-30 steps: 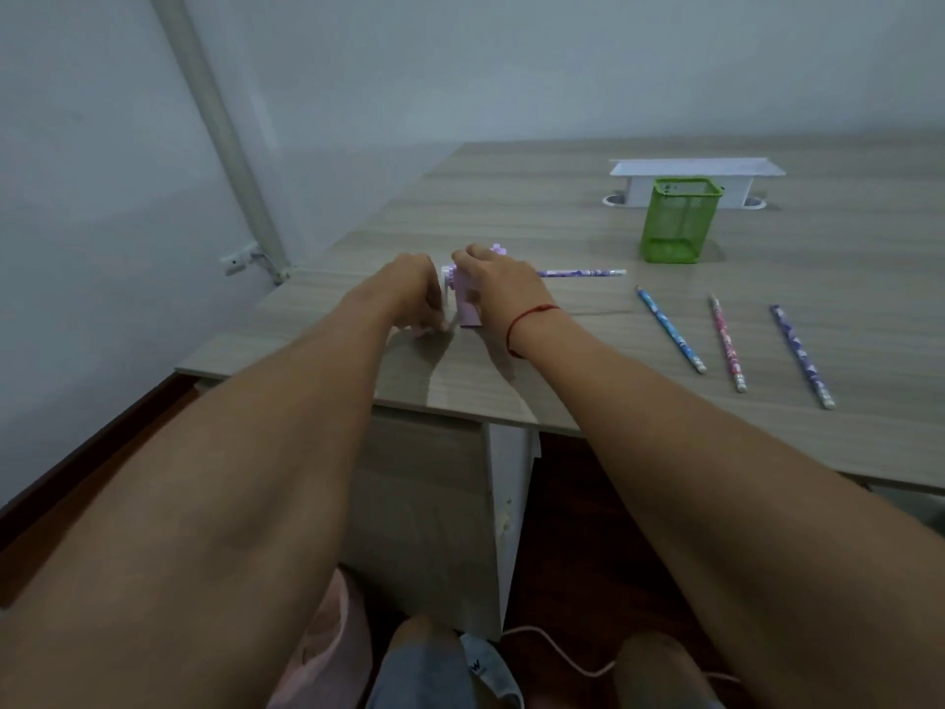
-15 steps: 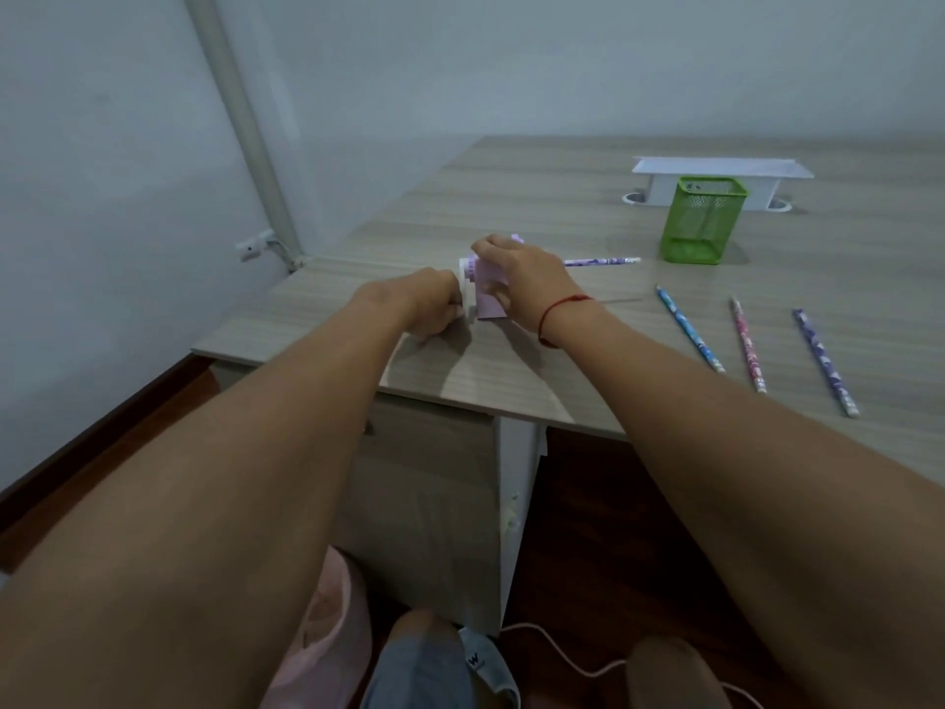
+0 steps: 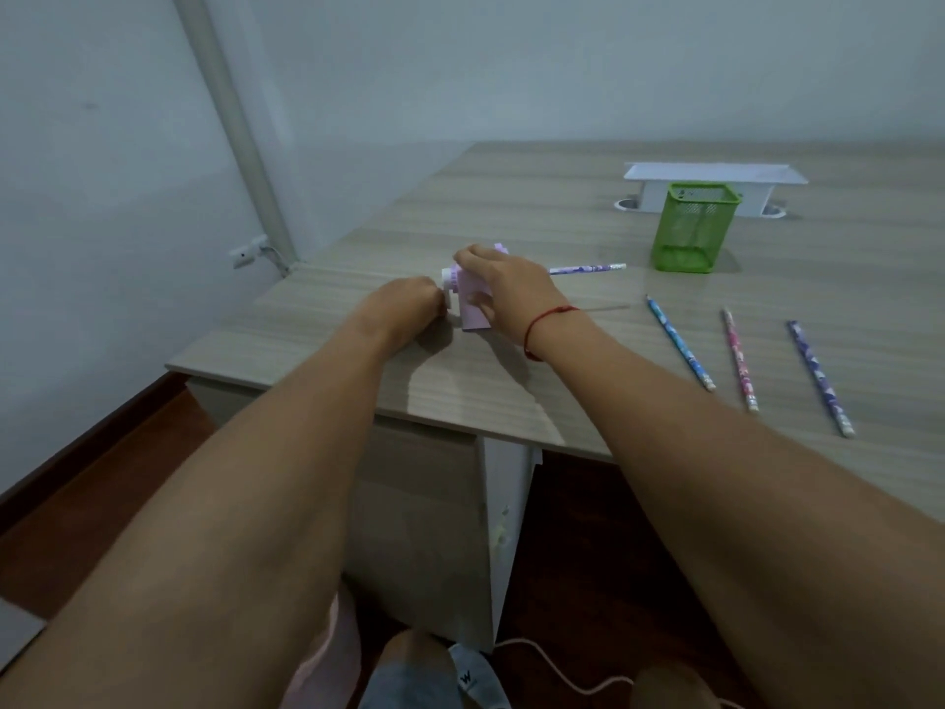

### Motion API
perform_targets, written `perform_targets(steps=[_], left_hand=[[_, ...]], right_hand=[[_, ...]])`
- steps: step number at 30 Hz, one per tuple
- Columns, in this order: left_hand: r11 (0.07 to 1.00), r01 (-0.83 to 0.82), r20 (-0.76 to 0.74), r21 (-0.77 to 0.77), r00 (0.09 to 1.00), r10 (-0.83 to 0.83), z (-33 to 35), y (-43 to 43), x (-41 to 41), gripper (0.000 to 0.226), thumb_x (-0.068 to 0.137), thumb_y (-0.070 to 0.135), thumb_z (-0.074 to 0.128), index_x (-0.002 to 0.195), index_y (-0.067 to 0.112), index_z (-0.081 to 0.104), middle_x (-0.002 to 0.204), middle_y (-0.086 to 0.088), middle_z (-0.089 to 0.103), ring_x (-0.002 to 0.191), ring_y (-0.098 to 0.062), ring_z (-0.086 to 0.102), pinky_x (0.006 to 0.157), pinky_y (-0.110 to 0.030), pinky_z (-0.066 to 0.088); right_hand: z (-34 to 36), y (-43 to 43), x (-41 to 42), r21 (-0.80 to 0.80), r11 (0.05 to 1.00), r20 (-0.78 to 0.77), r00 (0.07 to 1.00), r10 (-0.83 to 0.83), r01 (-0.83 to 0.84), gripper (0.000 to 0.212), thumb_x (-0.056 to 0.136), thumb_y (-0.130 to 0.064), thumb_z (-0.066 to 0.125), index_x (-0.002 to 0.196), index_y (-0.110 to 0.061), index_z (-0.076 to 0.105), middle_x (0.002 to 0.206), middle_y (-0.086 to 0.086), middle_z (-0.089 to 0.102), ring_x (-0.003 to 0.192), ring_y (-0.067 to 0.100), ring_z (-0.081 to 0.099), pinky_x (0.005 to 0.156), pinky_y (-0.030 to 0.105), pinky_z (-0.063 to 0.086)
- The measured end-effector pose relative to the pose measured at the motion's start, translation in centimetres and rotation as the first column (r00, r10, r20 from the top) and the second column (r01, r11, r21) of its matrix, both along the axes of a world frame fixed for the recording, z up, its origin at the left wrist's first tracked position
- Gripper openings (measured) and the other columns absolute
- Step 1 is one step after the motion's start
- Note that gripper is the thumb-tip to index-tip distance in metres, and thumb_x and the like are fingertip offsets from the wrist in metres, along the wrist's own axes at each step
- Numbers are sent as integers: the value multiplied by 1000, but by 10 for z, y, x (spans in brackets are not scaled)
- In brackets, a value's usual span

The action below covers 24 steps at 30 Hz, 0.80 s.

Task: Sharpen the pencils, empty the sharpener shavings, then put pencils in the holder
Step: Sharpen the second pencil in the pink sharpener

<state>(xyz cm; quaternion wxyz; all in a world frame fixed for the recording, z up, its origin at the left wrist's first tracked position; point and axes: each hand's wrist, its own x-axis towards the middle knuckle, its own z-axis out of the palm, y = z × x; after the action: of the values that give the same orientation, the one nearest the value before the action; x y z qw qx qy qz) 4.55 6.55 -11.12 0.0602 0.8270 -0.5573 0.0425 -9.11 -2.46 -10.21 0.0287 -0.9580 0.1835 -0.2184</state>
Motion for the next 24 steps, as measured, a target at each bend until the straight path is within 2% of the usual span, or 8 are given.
perform_targets(steps=[4,9,15,19,24], left_hand=[[997,46,156,-59,987,-36,18,-15,12,18,88,13,53,96,3,66,101,-23,65,95,-40,63,79,-41,51],[989,90,251,-119,966,-57,39,-15,21,27,96,18,45,91,-2,63,99,-28,61,94,-45,60,76,-43,45],[977,124,250,-171,965,-78,57,7,4,36,101,20,37,95,-4,63,101,-27,62,96,-44,58,77,-43,43],[968,159,253,-192,961,-108,35,35,-22,26,99,15,43,102,0,64,104,-24,64,98,-40,59,79,-42,43],[988,87,103,-125,992,-74,5,39,-30,29,97,21,47,106,3,66,106,-20,64,97,-37,61,81,-39,45]], right_hand=[[0,0,3,9,1000,-24,999,-24,24,52,84,-13,62,134,-18,46,138,1,49,109,31,60,93,42,48],[-4,3,11,-29,997,-18,997,-78,77,48,89,-11,52,136,-17,45,138,1,48,106,34,60,90,40,47],[3,6,12,-39,996,-70,994,-82,79,45,90,-9,52,134,-14,45,139,6,46,113,34,57,91,41,47],[8,11,9,1,997,-90,993,-82,83,46,88,-12,56,133,-12,46,139,8,46,119,32,53,94,41,46],[5,9,10,6,997,-59,996,-73,73,46,87,-9,56,132,-11,48,138,8,48,117,35,56,95,42,48]])
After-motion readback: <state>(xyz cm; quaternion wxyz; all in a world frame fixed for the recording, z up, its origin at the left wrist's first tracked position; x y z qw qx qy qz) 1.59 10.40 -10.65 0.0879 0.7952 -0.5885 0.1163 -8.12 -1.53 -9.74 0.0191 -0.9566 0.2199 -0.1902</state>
